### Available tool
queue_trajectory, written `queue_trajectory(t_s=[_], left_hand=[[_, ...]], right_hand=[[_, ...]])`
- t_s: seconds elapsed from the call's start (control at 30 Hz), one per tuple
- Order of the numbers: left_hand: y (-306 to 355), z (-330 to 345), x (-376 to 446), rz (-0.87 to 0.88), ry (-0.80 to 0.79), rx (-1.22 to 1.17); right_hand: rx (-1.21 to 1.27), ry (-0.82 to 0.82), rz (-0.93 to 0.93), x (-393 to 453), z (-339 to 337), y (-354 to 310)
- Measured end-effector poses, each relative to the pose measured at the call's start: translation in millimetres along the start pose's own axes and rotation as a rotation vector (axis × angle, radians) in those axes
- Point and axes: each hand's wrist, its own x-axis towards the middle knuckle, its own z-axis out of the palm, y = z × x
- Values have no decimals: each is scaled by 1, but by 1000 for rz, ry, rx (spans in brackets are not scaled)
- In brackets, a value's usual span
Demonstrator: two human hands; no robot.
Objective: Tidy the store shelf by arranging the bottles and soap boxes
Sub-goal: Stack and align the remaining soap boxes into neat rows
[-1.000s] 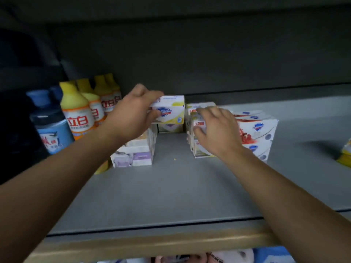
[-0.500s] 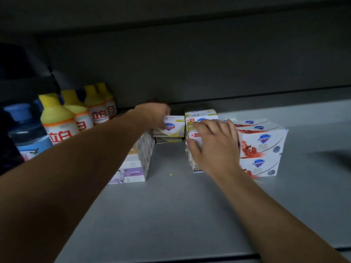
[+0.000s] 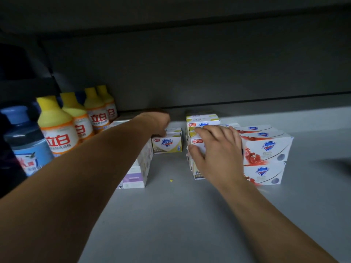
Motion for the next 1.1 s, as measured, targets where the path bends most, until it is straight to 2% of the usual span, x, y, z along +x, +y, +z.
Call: queue_trajectory(t_s=[0.13,0.3,0.47,0.57,0.7,0.8,0.9,1.03,1.1], left_hand=[[4,-18,-15,44,43,20],[20,-46,-71,170,254,-60],[26,-41,-136,220,455,-344],[35,-20,-163,175,520,-609],[50,15,-179,123,504,-1008],[60,34,-182,238,412,-1247],[68,49,-184,323,326,-1436],[72,59,-181,221,256,-1644],[70,62,-182,141,163,-1737]], right_hand=[[-17,-35,-15,1,-2,0],[-59,-176,-38,3,-12,0],[-297,-328,-85,12,-26,1],[-384,-335,-92,17,-36,-3],[-282,-295,-127,13,-51,-10],[15,-333,-104,-4,-61,-17],[183,-373,-71,-28,-62,-16],[330,-301,62,-60,-60,-3],[427,-303,135,-75,-57,1]])
